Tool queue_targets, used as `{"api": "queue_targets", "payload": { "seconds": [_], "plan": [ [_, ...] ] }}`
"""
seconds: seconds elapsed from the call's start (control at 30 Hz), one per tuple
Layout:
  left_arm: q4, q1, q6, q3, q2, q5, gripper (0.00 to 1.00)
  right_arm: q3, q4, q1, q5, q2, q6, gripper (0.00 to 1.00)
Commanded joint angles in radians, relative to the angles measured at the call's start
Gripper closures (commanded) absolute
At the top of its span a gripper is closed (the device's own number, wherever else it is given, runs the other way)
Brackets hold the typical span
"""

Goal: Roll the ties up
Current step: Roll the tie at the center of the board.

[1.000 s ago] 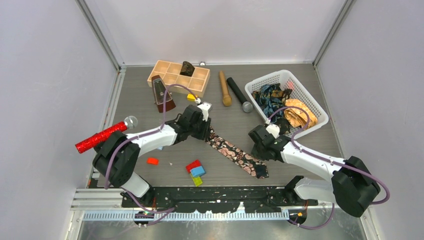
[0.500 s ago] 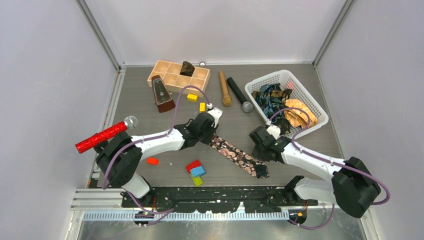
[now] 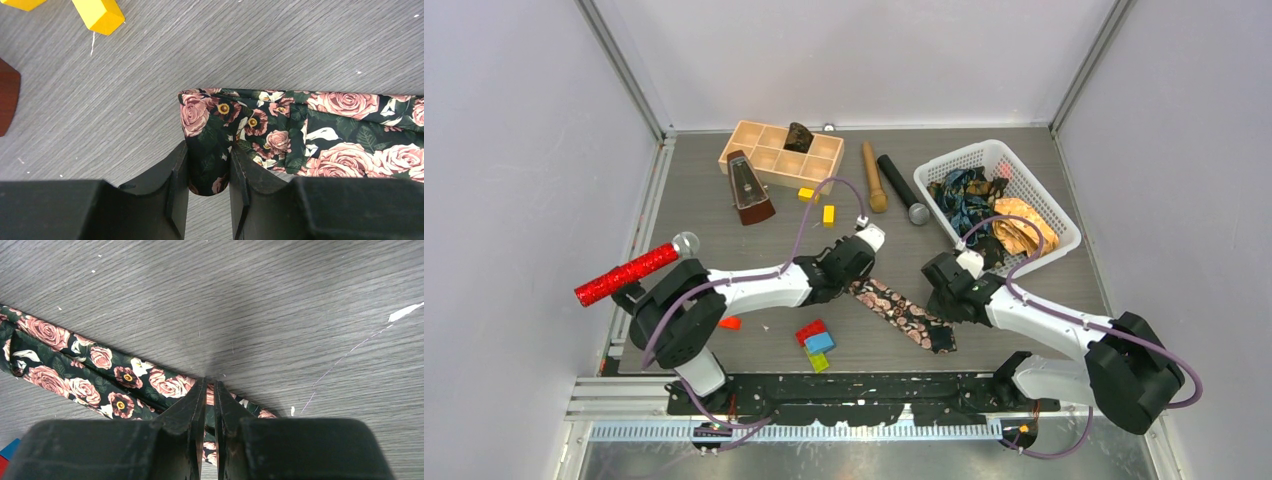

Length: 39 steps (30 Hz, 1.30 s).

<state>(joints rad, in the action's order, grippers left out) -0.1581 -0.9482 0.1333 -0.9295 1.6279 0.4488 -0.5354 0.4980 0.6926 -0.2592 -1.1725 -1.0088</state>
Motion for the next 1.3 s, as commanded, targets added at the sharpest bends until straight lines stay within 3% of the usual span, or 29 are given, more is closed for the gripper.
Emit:
{"api": "queue_targets", "payload": {
  "seconds": [0.0, 0.37, 0.57, 0.73, 1.27],
  "plan": [
    [-0.008, -0.035, -0.037, -0.037, 0.028, 0.129, 0.85, 0.006, -0.023, 0.004, -0.004, 0.001, -0.014, 0.83],
    [-0.019, -0.121, -0.075, -0.058, 0.103, 0.277, 0.83, 0.011, -0.026, 0.004, -0.002, 0.002, -0.016, 0.83],
    [-0.026, -0.156, -0.065, -0.073, 0.121, 0.292, 0.58, 0.011, -0.026, 0.004, -0.001, 0.002, -0.016, 0.83],
    [-0.046, -0.174, -0.052, -0.095, 0.132, 0.292, 0.46, 0.012, -0.026, 0.004, -0.002, 0.004, -0.019, 0.83],
    [-0.098, -0.221, -0.012, -0.138, 0.151, 0.274, 0.43, 0.012, -0.029, 0.004, 0.000, -0.001, -0.017, 0.82]
  ]
}}
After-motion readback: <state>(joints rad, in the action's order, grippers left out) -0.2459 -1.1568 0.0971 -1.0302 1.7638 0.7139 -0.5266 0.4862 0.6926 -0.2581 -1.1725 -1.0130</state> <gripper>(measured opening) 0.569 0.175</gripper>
